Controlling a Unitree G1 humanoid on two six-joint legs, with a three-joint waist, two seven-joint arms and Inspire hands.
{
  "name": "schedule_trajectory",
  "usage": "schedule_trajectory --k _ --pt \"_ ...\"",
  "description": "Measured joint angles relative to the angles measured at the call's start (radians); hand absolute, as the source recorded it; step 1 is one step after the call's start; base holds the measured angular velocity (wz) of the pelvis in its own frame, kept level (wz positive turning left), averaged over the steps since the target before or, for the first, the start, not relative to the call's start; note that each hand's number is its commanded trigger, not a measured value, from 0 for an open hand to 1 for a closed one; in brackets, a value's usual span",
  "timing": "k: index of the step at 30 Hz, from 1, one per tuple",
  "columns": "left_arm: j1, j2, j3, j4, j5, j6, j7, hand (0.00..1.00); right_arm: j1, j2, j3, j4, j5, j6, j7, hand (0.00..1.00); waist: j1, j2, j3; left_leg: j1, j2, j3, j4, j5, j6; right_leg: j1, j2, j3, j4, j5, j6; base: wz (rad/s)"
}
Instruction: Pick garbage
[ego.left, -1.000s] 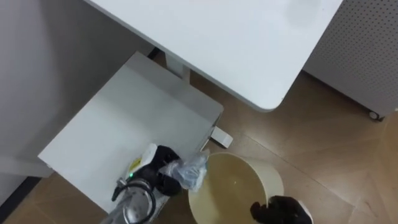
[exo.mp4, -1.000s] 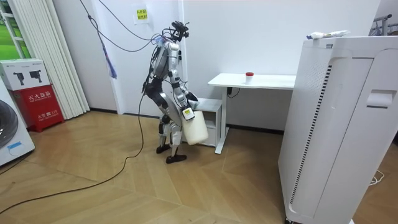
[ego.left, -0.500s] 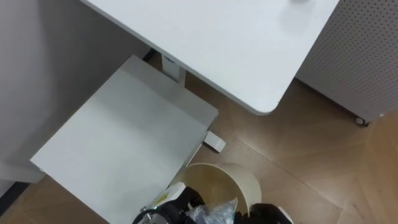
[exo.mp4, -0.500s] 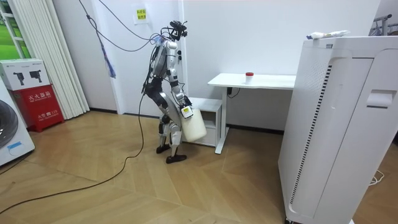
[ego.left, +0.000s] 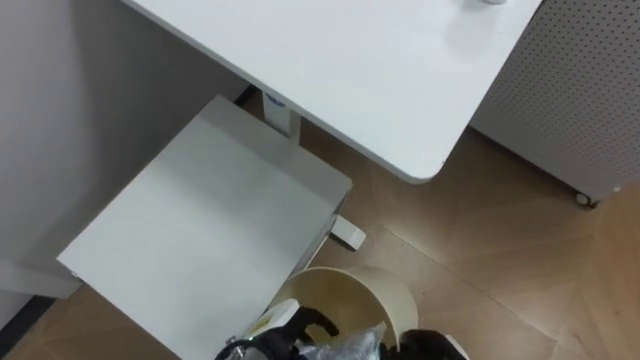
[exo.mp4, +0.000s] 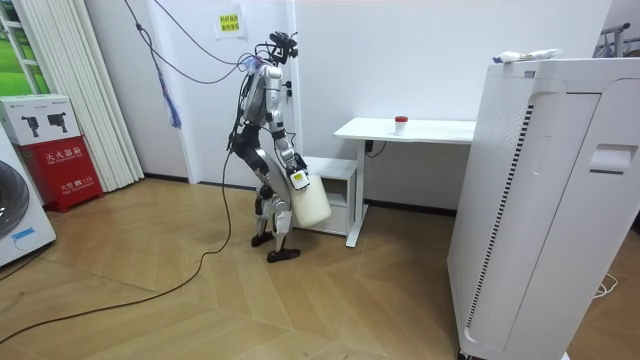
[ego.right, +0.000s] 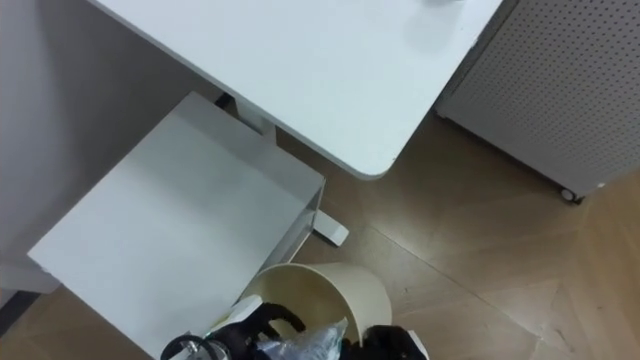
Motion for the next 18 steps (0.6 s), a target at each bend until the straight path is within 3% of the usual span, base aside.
schedule_trajectory --k 7,14,18 --pt "0.011 0.014 -0.002 -0.012 0.078 -0.004 0.007 0.00 0.007 -0.007 -0.021 0.034 -0.006 -0.002 0.015 1.00 0.011 0.009 -0.0057 0.043 -0.001 0.001 -0.022 0.000 -0.001 0.043 0.000 -0.004 -0.010 0.000 0.000 0.00" --pt "0.040 0.046 -0.004 -0.061 0.181 -0.029 0.051 0.00 0.045 -0.045 -0.028 0.034 -0.036 -0.008 0.050 1.00 0.012 0.024 -0.0141 0.135 -0.006 0.004 -0.068 0.005 -0.009 0.135 0.003 -0.010 -0.050 0.001 0.001 0.00" --pt "0.051 0.050 0.015 -0.109 0.219 -0.036 0.065 0.00 0.076 -0.073 -0.053 0.029 -0.032 -0.011 0.096 1.00 0.012 0.033 -0.0184 0.197 -0.012 -0.001 -0.098 0.012 -0.015 0.198 0.001 -0.024 -0.074 0.000 0.002 0.03"
